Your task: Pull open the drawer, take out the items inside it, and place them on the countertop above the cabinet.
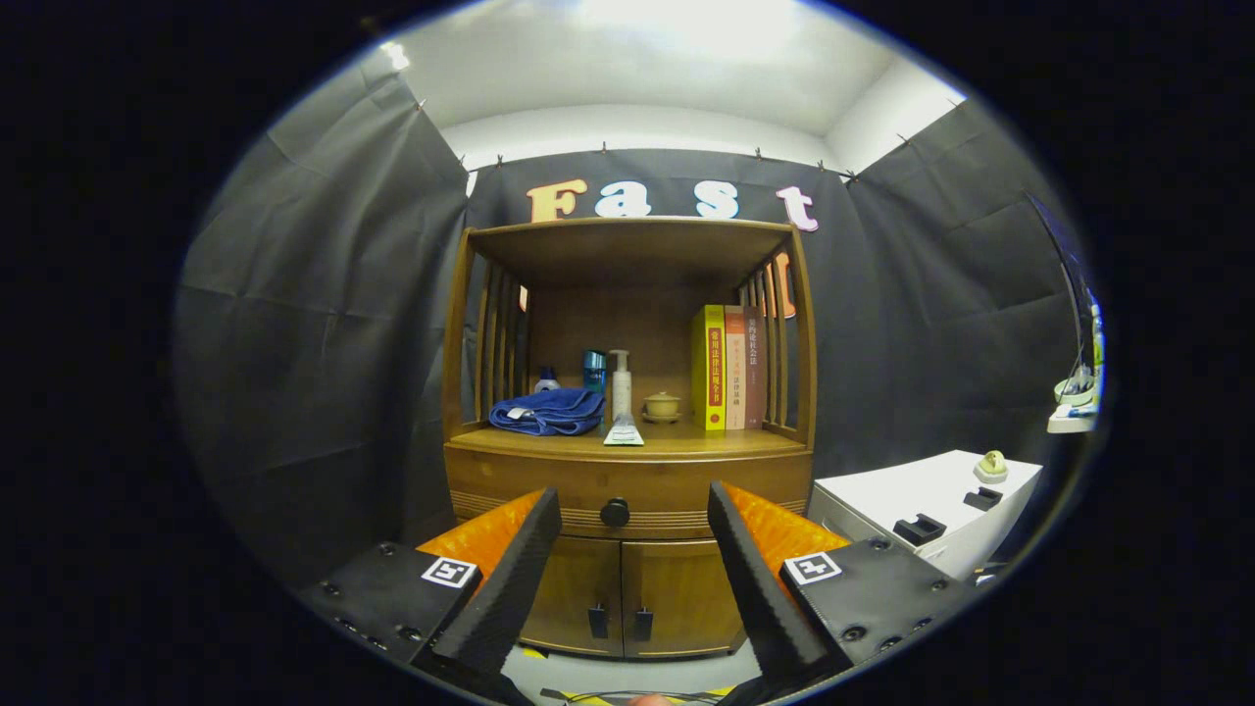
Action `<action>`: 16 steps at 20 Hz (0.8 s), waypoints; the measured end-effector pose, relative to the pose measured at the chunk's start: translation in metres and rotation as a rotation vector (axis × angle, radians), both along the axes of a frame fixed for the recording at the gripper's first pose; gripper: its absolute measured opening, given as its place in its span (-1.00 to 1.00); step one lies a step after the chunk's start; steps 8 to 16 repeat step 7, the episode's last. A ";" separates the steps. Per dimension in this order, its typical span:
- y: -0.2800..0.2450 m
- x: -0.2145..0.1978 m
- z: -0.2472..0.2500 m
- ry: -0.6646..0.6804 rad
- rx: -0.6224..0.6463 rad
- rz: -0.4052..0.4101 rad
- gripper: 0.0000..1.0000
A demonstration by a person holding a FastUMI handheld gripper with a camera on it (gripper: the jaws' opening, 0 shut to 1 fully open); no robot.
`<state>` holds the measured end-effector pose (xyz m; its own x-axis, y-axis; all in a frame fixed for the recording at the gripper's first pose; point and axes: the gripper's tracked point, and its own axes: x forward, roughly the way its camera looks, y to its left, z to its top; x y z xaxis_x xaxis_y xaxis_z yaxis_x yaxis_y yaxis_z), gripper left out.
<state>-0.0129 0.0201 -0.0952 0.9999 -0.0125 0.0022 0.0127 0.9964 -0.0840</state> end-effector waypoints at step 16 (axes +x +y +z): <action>-0.017 -0.002 0.011 -0.033 0.021 -0.019 0.96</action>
